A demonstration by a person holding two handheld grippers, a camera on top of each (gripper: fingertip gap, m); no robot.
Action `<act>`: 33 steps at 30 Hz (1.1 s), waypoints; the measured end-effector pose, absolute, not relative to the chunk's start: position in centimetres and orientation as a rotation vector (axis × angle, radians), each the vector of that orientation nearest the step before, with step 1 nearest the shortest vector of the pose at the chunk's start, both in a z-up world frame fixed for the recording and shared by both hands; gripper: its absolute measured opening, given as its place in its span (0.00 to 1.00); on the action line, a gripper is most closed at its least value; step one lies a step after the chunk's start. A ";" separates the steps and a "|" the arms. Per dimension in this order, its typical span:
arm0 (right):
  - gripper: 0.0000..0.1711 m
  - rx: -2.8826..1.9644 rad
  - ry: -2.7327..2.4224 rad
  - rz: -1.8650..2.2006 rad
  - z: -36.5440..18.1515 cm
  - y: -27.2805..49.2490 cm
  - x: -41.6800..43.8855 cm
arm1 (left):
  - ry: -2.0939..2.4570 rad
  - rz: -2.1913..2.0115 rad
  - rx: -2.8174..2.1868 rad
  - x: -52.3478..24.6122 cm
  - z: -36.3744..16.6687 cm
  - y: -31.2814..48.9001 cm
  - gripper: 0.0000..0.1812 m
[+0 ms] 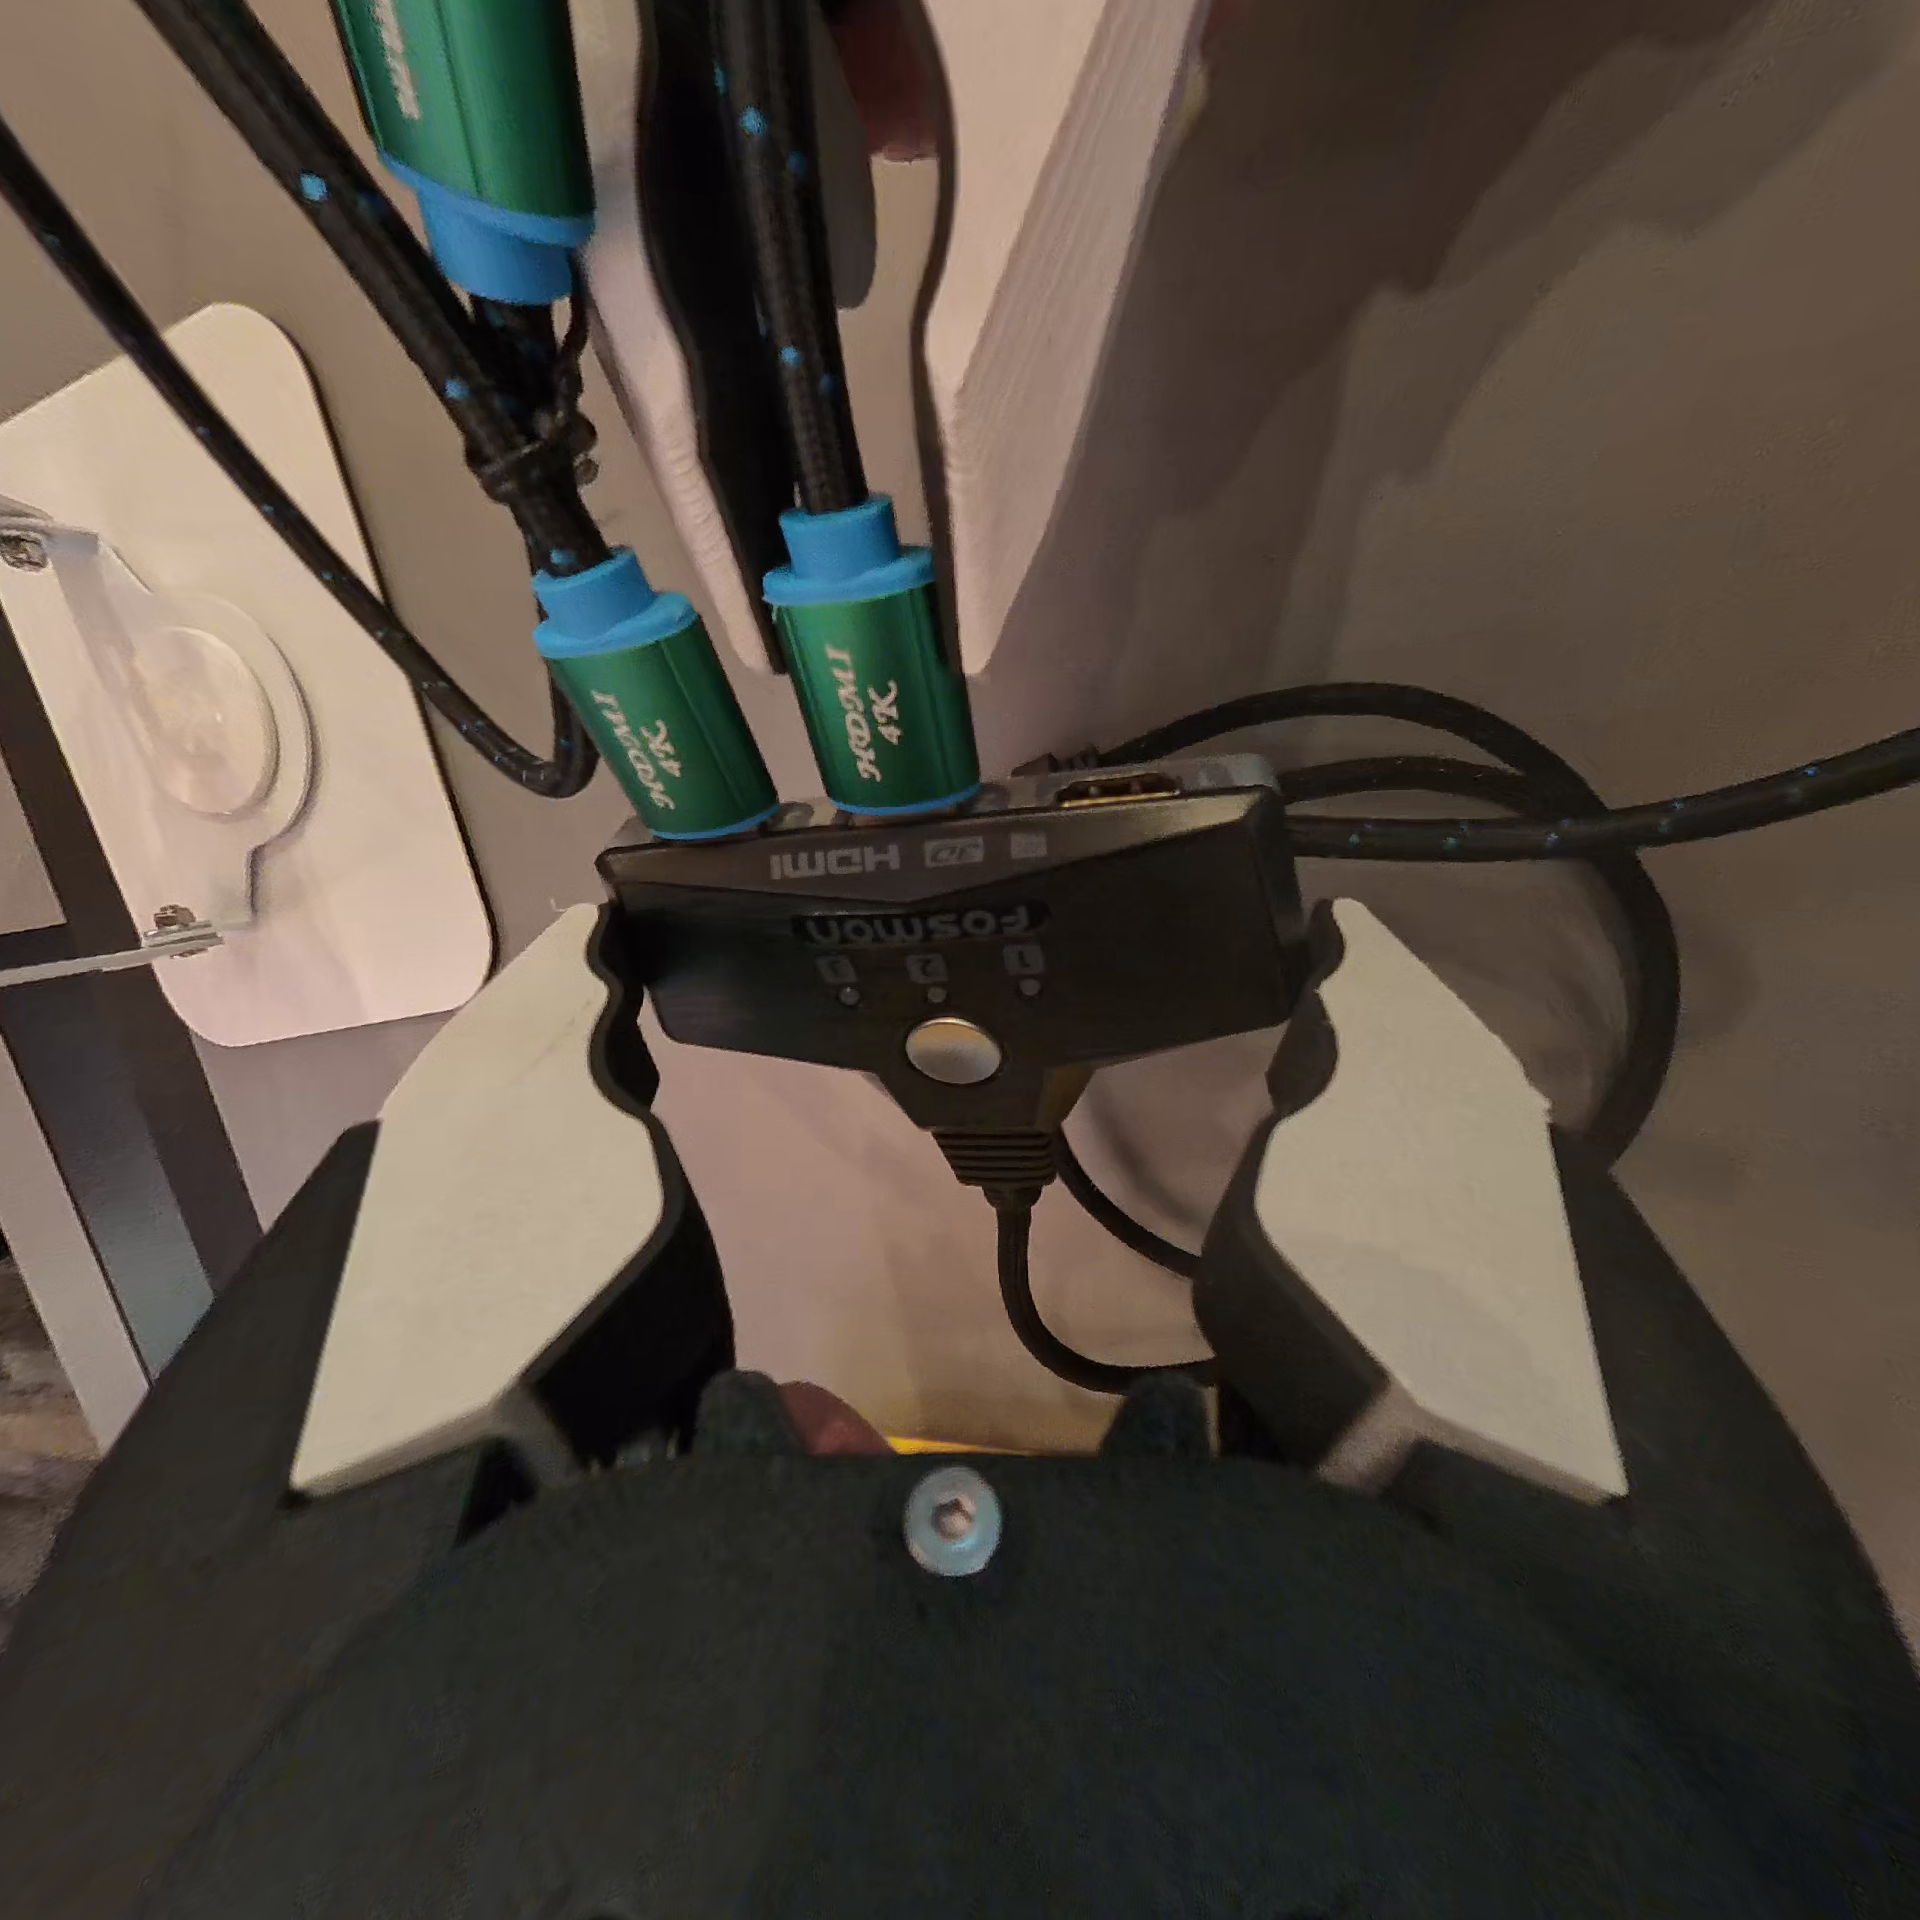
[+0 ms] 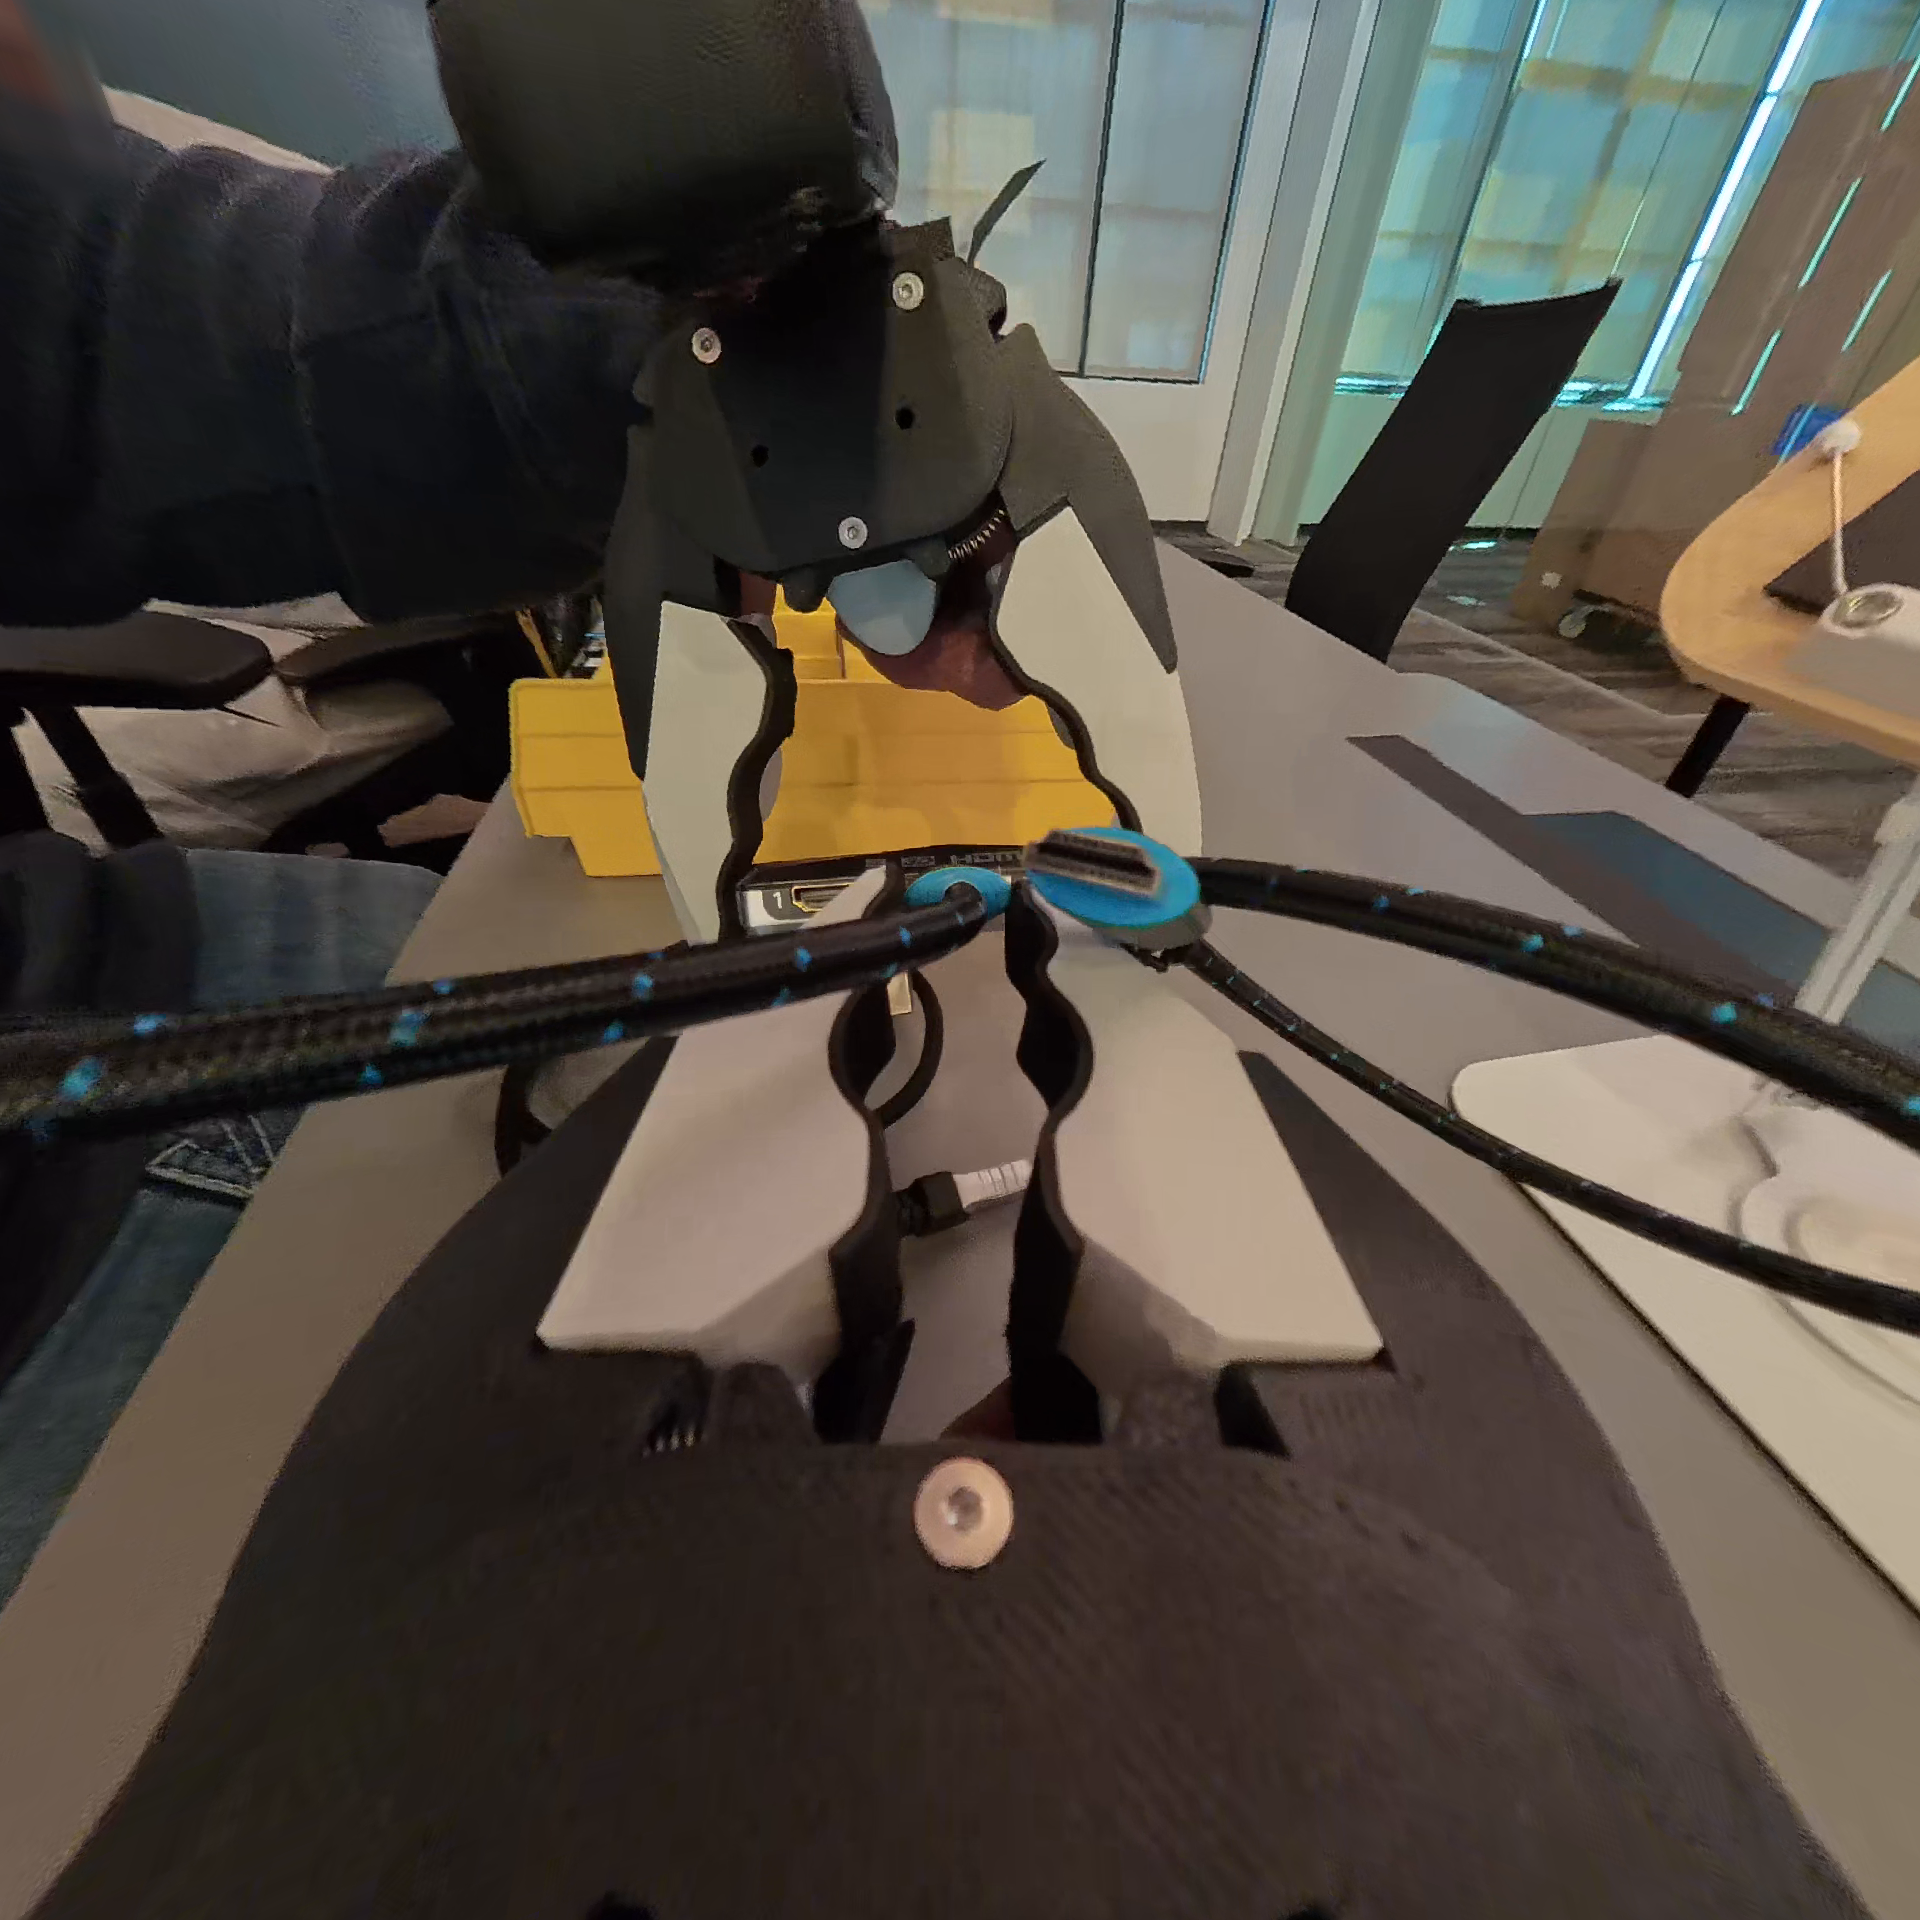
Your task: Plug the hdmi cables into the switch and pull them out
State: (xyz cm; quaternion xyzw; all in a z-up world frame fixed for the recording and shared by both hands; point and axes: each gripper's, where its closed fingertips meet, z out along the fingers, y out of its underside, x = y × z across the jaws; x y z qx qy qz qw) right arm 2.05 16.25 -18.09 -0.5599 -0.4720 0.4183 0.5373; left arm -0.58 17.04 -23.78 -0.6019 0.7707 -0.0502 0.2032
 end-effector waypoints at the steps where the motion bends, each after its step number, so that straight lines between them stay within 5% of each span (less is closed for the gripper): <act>1: 0.09 -1.321 -1.126 0.973 -18.0 16.3 2.0 | 2.145 -0.147 -1.675 -0.6 -23.7 17.0 0.65; 13: 0.09 -1.311 -1.094 1.078 -17.5 15.9 2.0 | 2.106 -0.179 -1.662 -0.7 -23.0 16.5 0.64; 16: 0.09 -1.205 -0.894 1.324 -13.7 16.3 5.4 | 2.227 0.213 -1.703 -5.7 -25.1 18.8 0.63; 33: 0.10 -1.331 -0.997 0.950 -16.3 17.4 5.4 | 1.863 0.003 -1.780 -5.4 -22.0 19.7 0.62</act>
